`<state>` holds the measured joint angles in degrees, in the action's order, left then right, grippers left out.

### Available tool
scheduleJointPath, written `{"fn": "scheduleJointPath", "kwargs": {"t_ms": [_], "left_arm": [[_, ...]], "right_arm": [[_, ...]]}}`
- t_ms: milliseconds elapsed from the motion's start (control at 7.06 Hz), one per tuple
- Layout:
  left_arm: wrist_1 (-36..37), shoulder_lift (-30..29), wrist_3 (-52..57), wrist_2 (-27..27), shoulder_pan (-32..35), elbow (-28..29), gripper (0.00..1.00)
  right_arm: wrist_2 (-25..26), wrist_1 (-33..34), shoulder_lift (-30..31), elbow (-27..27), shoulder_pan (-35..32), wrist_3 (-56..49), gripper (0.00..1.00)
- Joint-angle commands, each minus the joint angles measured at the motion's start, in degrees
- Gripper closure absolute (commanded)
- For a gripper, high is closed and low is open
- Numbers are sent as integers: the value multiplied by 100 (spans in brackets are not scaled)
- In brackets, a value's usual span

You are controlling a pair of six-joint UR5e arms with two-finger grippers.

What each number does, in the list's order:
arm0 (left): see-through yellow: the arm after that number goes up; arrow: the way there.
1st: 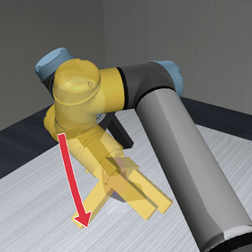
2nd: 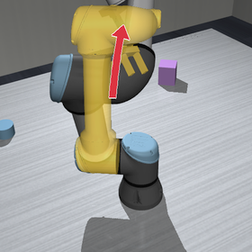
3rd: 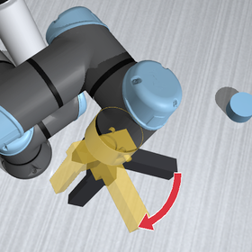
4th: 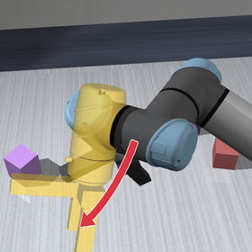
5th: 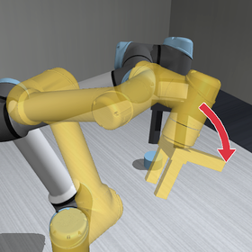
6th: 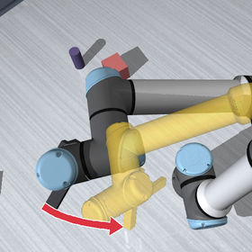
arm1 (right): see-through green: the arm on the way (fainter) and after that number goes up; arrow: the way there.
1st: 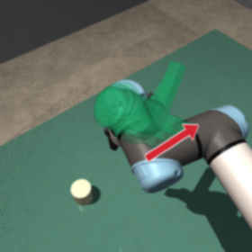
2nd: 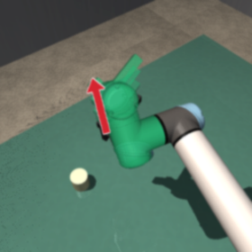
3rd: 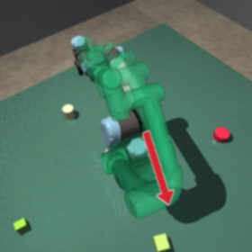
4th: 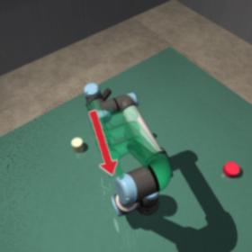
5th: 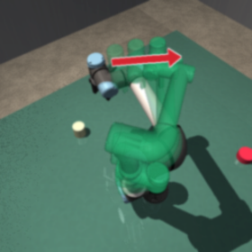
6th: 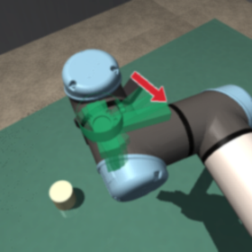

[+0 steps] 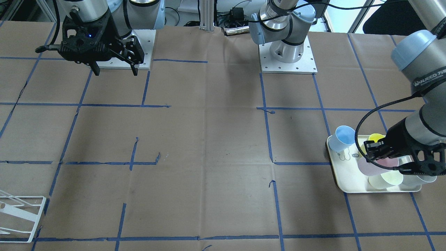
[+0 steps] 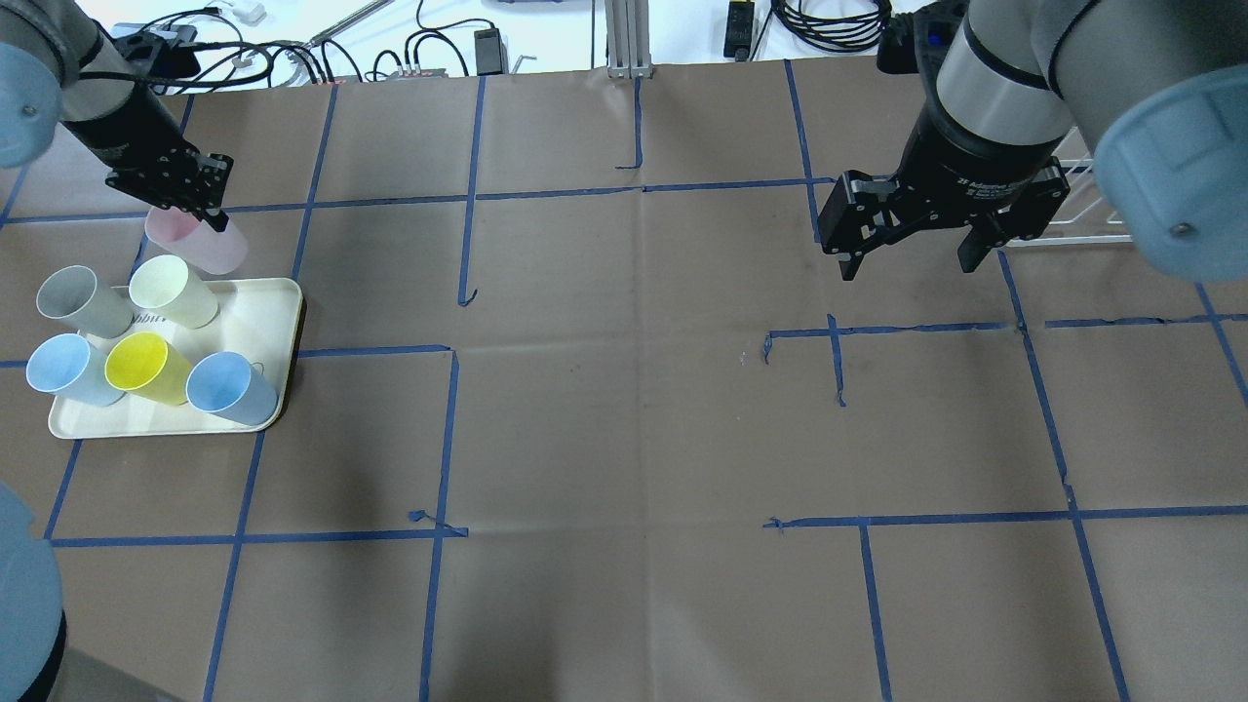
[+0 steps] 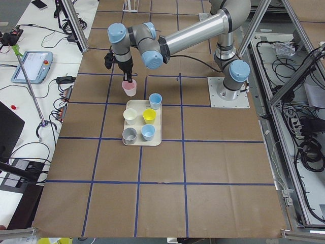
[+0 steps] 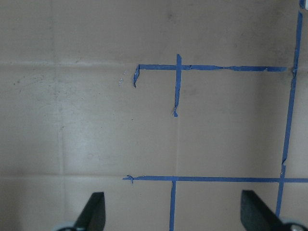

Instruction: Transfer IKEA cup to right arm and place on rack

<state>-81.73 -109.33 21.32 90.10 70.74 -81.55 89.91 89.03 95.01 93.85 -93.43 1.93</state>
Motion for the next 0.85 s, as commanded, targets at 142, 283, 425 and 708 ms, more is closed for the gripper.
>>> {"fn": "scheduleJointPath", "kwargs": {"t_ms": [142,283,425,708], "left_arm": [[-299,253,65,-533,518,360,100],[-186,255,161,-1024,563,325,100],[-133,194,362,-1264,555,289,100],[234,175,592,-1835,555,150,100]], "right_arm": [[0,0,0,-7,0,0,0],[0,0,0,-7,0,0,0],[0,0,0,-7,0,0,0],[-9,0,0,-7,0,0,0]]}}
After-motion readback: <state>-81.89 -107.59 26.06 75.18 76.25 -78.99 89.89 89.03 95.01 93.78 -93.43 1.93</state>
